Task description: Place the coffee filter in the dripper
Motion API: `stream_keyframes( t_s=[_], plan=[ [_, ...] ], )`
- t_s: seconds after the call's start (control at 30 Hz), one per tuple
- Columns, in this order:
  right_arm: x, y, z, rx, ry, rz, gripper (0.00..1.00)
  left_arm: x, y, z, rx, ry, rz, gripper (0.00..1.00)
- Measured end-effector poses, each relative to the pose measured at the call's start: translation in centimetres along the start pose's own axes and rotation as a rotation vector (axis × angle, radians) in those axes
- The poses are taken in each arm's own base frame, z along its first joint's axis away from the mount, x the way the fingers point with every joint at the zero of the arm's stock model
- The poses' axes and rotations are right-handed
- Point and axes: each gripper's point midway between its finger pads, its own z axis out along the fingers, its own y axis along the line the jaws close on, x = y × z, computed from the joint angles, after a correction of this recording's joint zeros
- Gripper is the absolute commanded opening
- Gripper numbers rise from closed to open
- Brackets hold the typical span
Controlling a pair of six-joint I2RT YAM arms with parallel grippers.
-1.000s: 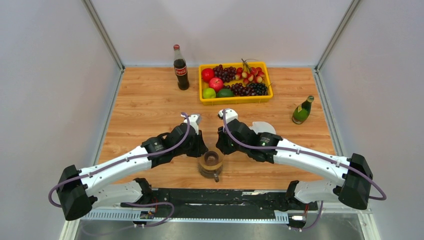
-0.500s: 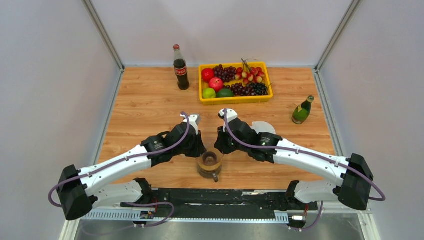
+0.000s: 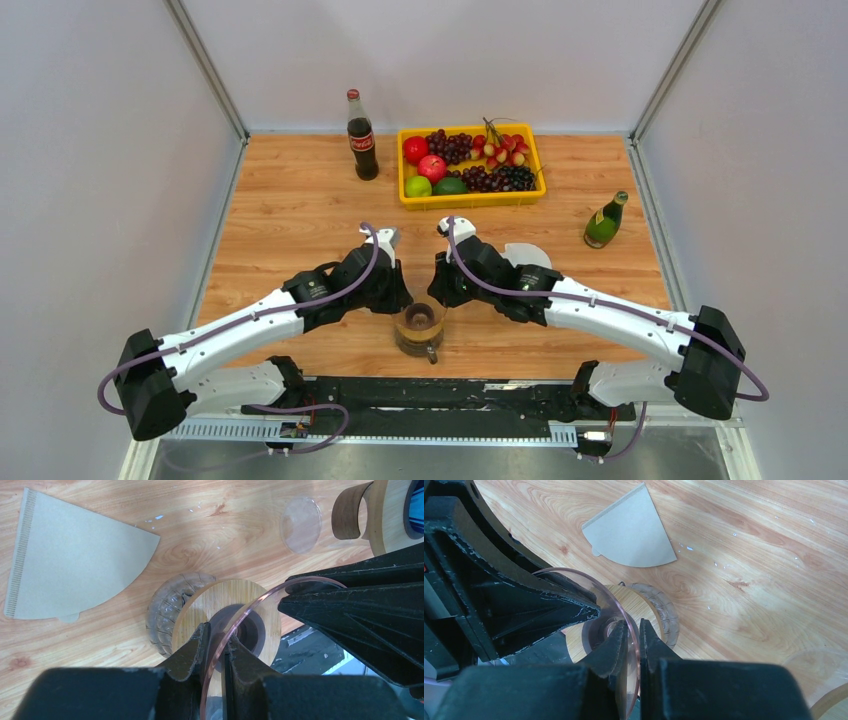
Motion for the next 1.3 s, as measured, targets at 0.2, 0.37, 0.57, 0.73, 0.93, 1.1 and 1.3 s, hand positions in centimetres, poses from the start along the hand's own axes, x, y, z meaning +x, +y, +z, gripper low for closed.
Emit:
stream_keyframes(
  t_s=[0.2, 0.37, 0.57, 0.73, 0.93, 1.1, 1.3],
  plan=[
    [0.0, 0.0, 0.1, -0.001, -0.004, 0.001, 0.06, 0.0, 0.0, 0.1, 0.003, -0.002, -0.013, 0.0],
    [0.0, 0.0, 0.1, -0.002, -0.004, 0.001, 0.09, 0.0, 0.0, 0.1, 0.004, -0.005, -0.014, 0.0],
    [-0.4, 0.3, -0.2, 0.004, 0.006, -0.015, 0.15, -0.6, -0.4, -0.3, 0.013, -0.019, -0.01, 0.05],
    [-0.1, 0.4, -0.1, 0.016, 0.042, -0.045, 0.17, -0.8, -0.6, -0.6, 0.014, -0.022, 0.003, 0.1],
    [-0.2, 0.6, -0.5, 0.017, 0.065, -0.058, 0.22, -0.9, -0.7, -0.8, 0.018, -0.018, 0.025, 0.16],
    [1.5, 0.3, -0.3, 0.027, 0.133, -0.073, 0.26, -0.6, -1.2, -0.9, 0.04, -0.011, 0.058, 0.28],
    [2.2, 0.2, -0.5, 0.029, 0.165, -0.077, 0.33, -0.4, -1.2, -1.1, 0.043, -0.003, 0.084, 0.35]
  ],
)
